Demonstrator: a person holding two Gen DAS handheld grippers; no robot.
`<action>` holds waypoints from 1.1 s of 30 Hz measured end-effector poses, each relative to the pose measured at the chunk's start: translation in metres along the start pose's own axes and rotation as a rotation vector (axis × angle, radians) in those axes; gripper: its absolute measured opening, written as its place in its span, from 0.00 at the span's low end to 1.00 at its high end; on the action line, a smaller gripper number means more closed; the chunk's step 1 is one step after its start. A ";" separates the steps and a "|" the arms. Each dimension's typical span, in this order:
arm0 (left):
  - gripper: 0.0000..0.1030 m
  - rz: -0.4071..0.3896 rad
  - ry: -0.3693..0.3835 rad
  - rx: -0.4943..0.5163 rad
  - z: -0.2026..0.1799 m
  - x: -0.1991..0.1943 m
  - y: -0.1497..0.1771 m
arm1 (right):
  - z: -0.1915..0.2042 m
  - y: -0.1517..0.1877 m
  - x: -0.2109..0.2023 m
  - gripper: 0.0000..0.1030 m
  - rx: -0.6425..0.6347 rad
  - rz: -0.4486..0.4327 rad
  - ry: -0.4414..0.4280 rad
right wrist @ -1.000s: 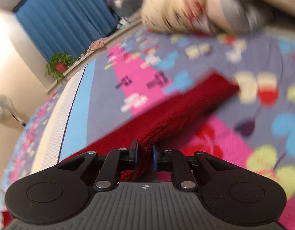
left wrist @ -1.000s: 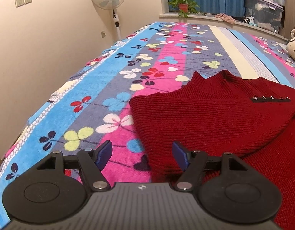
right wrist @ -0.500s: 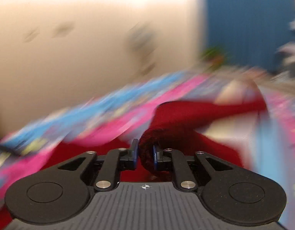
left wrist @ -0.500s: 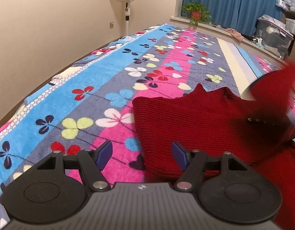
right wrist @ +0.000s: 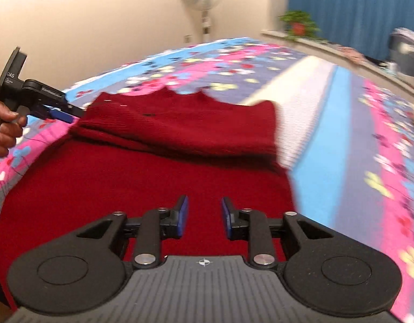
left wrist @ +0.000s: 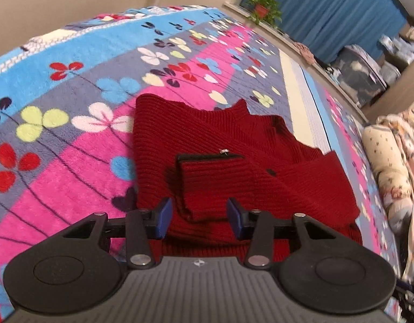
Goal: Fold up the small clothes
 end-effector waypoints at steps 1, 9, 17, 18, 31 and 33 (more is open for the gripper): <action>0.48 -0.003 0.002 -0.014 0.001 0.003 -0.002 | -0.015 0.011 -0.009 0.30 0.014 -0.004 0.025; 0.48 0.017 -0.003 -0.007 -0.002 0.036 -0.007 | -0.077 0.057 -0.015 0.31 0.239 -0.028 0.134; 0.01 -0.128 -0.046 0.080 -0.011 -0.007 -0.028 | -0.064 0.101 0.046 0.31 0.164 0.250 0.159; 0.01 -0.170 -0.019 0.061 -0.012 -0.026 -0.032 | -0.061 0.100 0.045 0.32 0.158 0.248 0.165; 0.15 -0.022 -0.119 0.224 -0.024 0.010 0.001 | -0.056 0.092 0.048 0.32 0.152 0.259 0.185; 0.15 0.073 -0.156 0.258 -0.017 0.033 0.015 | -0.055 0.093 0.048 0.32 0.150 0.253 0.186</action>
Point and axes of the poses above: each gripper's, at about its wrist camera, not at the fingertips, and x roughly the way its jaws point, z to its left, y to its underside, the point moved 10 cm from there along x, roughly the way its jaws point, and after that the axes turned 4 degrees about z, right-handed, at the moved point
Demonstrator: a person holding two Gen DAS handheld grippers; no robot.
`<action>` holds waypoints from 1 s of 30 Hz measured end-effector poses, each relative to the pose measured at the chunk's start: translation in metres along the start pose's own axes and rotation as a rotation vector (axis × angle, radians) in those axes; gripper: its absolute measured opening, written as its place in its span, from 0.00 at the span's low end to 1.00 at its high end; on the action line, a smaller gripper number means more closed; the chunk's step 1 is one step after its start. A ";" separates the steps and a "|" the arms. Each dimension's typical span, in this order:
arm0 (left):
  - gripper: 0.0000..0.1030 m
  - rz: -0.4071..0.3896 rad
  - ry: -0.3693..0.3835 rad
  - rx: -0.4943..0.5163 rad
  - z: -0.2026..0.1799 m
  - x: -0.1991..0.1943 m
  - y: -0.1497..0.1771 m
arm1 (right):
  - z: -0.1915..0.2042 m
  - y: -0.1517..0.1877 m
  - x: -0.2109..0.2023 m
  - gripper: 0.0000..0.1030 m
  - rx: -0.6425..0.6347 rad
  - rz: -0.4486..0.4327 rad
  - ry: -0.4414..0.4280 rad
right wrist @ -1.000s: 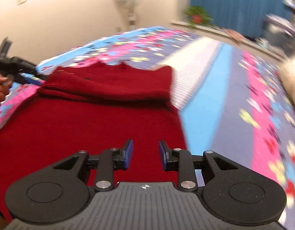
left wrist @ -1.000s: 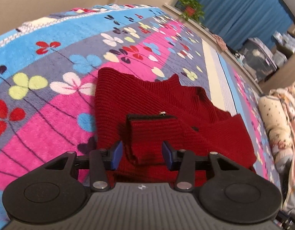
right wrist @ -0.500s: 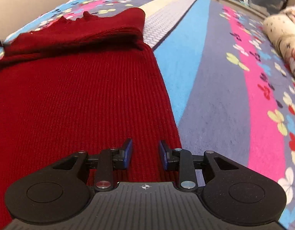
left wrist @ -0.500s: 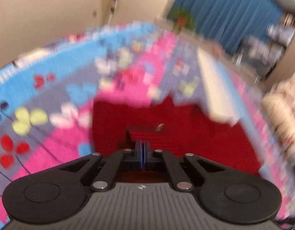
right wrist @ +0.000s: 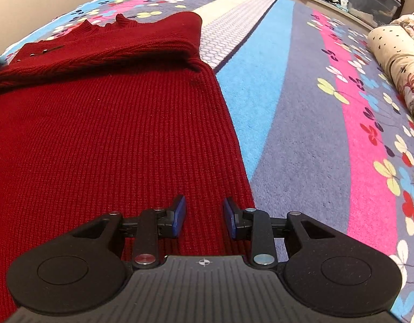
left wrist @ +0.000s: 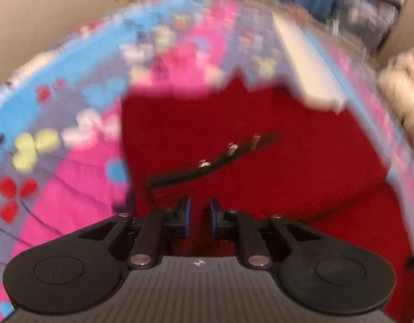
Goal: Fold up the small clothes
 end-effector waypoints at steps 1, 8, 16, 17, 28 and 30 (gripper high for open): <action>0.16 -0.029 -0.018 0.021 -0.002 -0.005 -0.006 | 0.000 0.000 0.000 0.32 0.002 -0.003 -0.001; 0.46 -0.067 -0.067 0.132 -0.014 0.001 -0.002 | 0.001 0.001 -0.003 0.33 -0.008 -0.007 0.004; 0.51 -0.221 -0.070 0.126 -0.038 -0.058 -0.002 | -0.006 0.002 -0.019 0.37 0.009 -0.041 0.001; 0.51 -0.221 -0.071 0.132 -0.039 -0.065 0.004 | -0.007 0.002 -0.024 0.38 0.013 -0.051 0.001; 0.60 -0.144 -0.080 0.068 -0.015 -0.137 0.117 | -0.025 0.031 -0.062 0.44 0.034 -0.088 -0.003; 0.62 -0.094 -0.065 0.043 -0.013 -0.137 0.146 | -0.033 0.043 -0.064 0.45 0.037 -0.072 0.000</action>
Point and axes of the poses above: each gripper's, at about its wrist camera, not at the fingertips, and x roughly the way its jaws point, z to its left, y to its underside, the point moved 10 cm from there along x, roughly the way its jaws point, and after that the axes turned 4 degrees about z, right-handed, at the moved point
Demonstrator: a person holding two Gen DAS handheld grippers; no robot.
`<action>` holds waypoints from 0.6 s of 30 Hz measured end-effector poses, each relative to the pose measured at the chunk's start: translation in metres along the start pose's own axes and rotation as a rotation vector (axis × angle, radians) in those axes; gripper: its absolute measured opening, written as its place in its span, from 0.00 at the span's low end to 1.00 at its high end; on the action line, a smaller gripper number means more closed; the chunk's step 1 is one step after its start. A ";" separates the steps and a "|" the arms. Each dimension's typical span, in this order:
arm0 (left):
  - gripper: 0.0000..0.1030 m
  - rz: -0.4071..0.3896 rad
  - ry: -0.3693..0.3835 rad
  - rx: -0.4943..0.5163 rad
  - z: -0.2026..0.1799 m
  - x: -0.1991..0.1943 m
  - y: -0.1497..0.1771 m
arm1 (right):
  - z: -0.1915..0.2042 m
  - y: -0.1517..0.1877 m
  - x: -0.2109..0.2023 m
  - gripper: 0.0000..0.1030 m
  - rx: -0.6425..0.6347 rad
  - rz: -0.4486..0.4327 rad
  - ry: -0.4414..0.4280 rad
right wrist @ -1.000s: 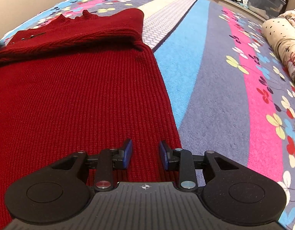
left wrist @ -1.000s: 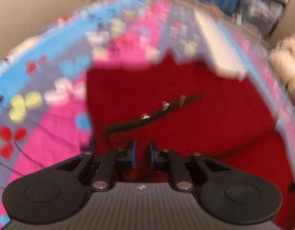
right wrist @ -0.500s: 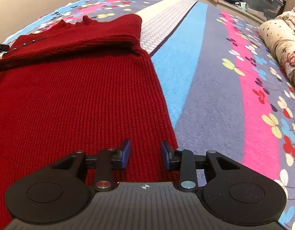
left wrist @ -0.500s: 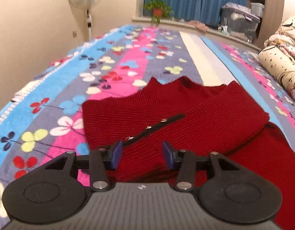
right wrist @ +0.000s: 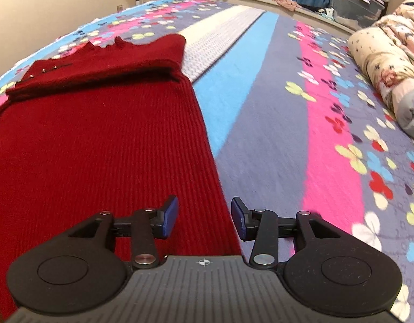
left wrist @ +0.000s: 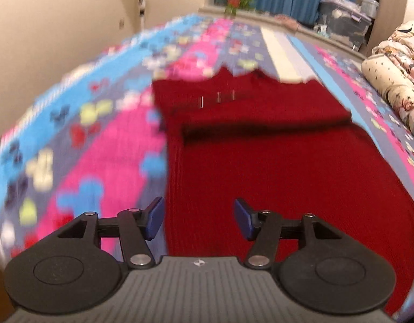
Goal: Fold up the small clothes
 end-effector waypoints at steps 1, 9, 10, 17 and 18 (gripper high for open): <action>0.65 0.031 0.010 -0.012 -0.001 -0.001 0.017 | -0.004 0.006 0.000 0.45 0.001 0.011 0.002; 0.69 0.146 0.025 -0.005 -0.017 -0.001 0.087 | -0.024 0.041 0.015 0.50 0.068 0.142 -0.023; 0.69 0.152 0.015 -0.003 -0.016 0.000 0.089 | -0.024 0.042 0.016 0.51 0.075 0.148 -0.029; 0.67 0.212 0.032 -0.064 -0.018 0.007 0.109 | -0.026 0.043 0.024 0.53 0.140 0.174 -0.077; 0.67 0.200 0.025 -0.027 -0.022 0.005 0.110 | -0.023 0.043 0.024 0.54 0.144 0.175 -0.093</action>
Point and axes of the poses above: each gripper's, at about its wrist camera, not at the fingertips, and x roughly the way its jaws point, z to its left, y to its underside, the point moved 10 cm from there along x, roughly the way its jaws point, and after that the axes turned 4 degrees about z, right-handed, at the moved point
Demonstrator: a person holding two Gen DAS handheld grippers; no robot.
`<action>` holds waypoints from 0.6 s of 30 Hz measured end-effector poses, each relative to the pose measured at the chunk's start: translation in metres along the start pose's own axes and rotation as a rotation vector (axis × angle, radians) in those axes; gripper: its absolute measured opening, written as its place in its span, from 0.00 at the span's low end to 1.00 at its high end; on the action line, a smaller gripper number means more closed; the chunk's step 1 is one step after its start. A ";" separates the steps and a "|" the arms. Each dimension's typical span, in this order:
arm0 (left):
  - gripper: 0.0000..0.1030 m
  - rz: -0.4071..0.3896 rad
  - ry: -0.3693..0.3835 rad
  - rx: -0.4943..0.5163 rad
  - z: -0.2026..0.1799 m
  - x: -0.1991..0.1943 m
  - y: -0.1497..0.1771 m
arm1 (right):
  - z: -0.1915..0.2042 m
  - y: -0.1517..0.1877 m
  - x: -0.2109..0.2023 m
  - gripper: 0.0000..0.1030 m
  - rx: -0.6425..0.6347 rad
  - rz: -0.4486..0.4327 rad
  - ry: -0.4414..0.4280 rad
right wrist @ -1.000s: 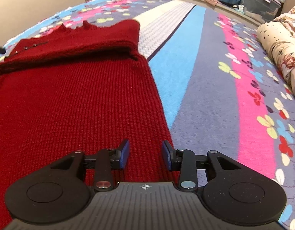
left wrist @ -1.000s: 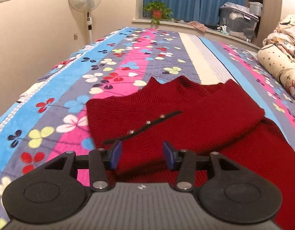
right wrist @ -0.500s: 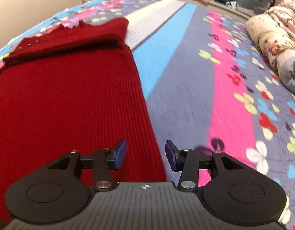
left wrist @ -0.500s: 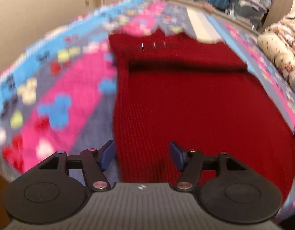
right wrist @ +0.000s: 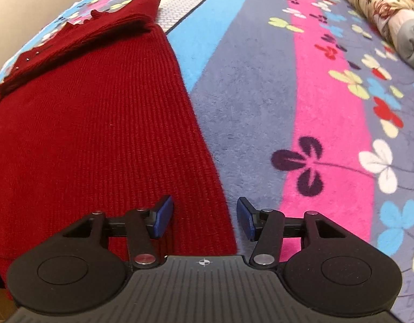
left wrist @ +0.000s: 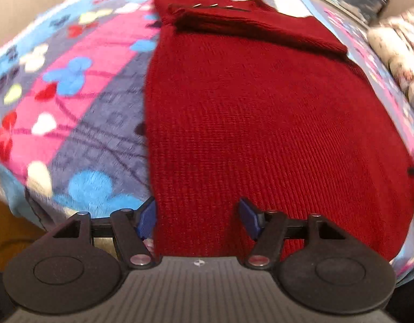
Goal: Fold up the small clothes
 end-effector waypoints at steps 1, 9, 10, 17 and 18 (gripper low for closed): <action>0.64 -0.010 -0.003 0.022 -0.004 -0.002 0.000 | 0.002 0.000 0.000 0.53 -0.003 0.001 -0.010; 0.54 -0.026 0.061 -0.058 0.003 -0.009 -0.001 | 0.006 0.001 0.000 0.54 -0.001 0.008 -0.037; 0.55 -0.001 0.048 -0.051 0.000 -0.005 -0.002 | 0.006 0.001 0.001 0.54 -0.005 0.009 -0.038; 0.55 0.025 0.065 -0.069 0.005 -0.002 0.006 | 0.007 0.002 0.002 0.54 -0.024 0.012 -0.028; 0.55 0.026 0.073 -0.075 0.006 -0.003 0.007 | 0.007 0.002 0.002 0.54 -0.025 0.012 -0.027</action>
Point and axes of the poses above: each gripper's, at about its wrist camera, not at the fingertips, and x roughly the way its jaws point, z to its left, y to its underside, the point moved 10 cm from there along x, roughly the way its jaws point, and after that the axes turned 4 degrees about z, right-handed, at the moved point
